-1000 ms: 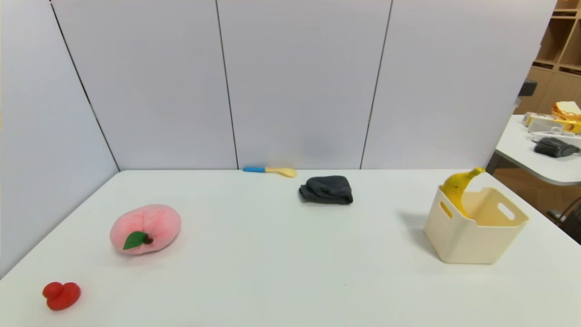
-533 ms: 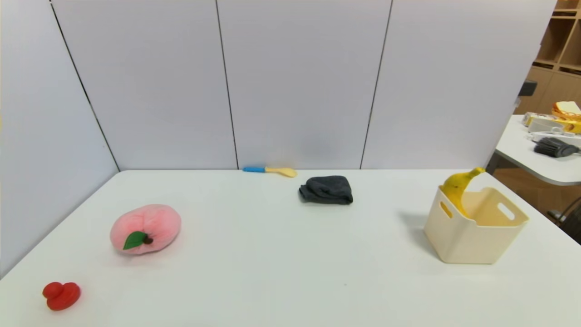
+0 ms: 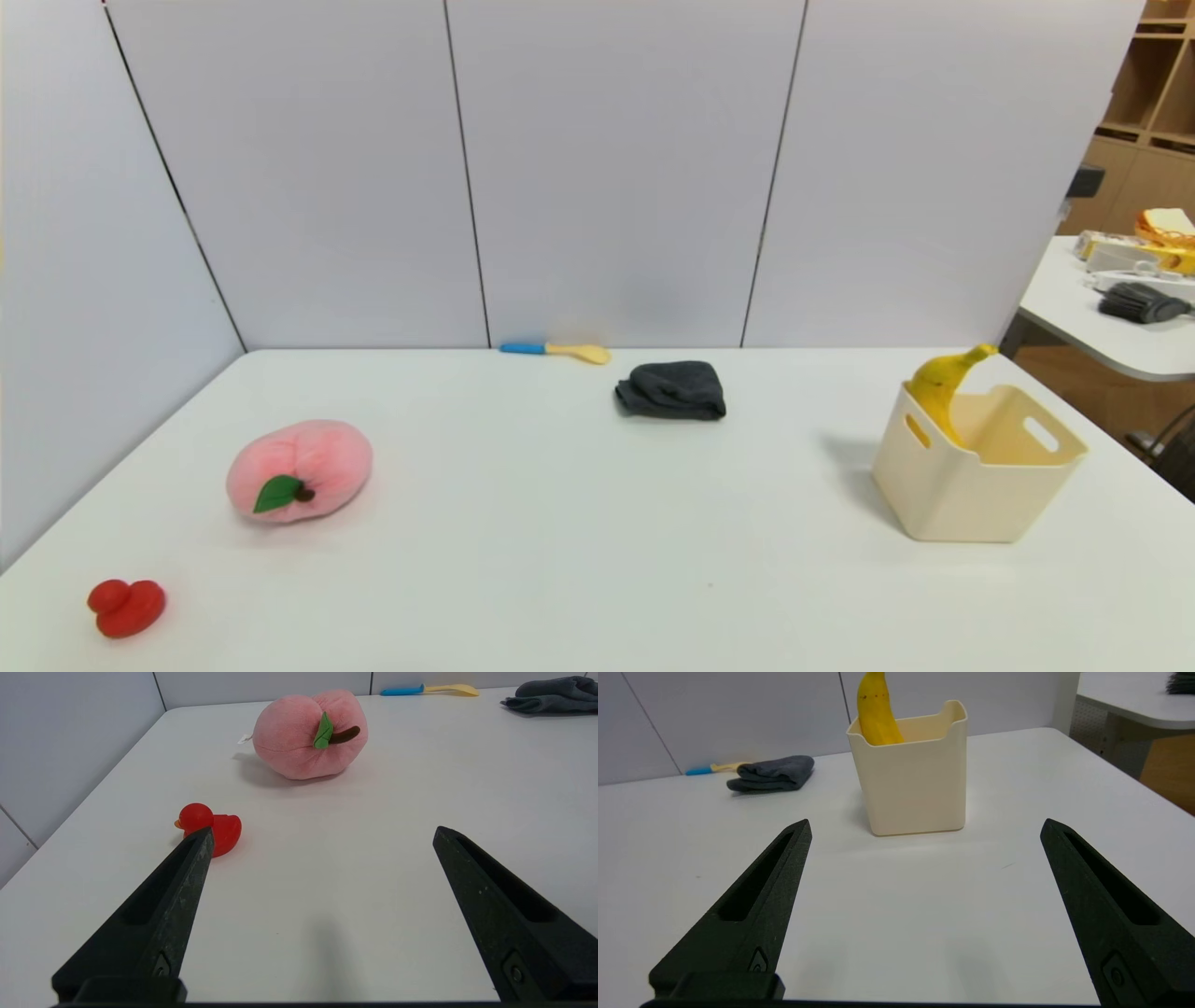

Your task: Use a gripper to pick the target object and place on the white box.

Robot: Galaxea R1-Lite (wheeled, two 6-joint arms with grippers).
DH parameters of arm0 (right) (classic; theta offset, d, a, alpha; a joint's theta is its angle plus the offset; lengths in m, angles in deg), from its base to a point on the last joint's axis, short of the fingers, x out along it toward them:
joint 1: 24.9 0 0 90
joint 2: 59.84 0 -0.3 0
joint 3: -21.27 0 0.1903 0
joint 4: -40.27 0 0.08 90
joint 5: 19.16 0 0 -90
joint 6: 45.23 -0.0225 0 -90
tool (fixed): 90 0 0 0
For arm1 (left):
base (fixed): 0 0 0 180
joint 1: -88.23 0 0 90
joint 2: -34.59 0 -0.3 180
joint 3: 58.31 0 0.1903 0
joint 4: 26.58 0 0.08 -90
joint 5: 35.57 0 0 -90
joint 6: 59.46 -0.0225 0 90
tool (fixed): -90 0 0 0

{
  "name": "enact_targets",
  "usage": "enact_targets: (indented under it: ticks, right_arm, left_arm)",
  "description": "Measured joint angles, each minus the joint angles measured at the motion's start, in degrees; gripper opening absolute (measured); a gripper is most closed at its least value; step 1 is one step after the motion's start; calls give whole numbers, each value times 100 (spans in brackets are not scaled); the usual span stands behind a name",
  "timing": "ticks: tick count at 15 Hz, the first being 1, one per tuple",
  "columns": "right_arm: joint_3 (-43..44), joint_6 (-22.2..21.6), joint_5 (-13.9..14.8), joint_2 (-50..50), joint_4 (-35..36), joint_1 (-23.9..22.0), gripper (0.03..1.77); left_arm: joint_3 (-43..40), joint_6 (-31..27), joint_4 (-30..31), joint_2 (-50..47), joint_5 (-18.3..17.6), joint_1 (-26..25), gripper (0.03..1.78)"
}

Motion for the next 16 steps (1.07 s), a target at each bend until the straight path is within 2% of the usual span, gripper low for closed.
enact_targets:
  ticks: [2,4,8,16]
  right_arm:
    - [0,507,79,0,-206,0,169]
    - [0,746,30,0,-278,0,169]
    - [0,568,33,0,-280,0,169]
    - [0,550,35,0,-280,0,169]
  left_arm:
    - [0,0,0,0,-2,0,169]
    - [0,-1,0,0,0,0,169]
    - [0,-1,0,0,-2,0,169]
    - [0,0,0,0,-2,-2,169]
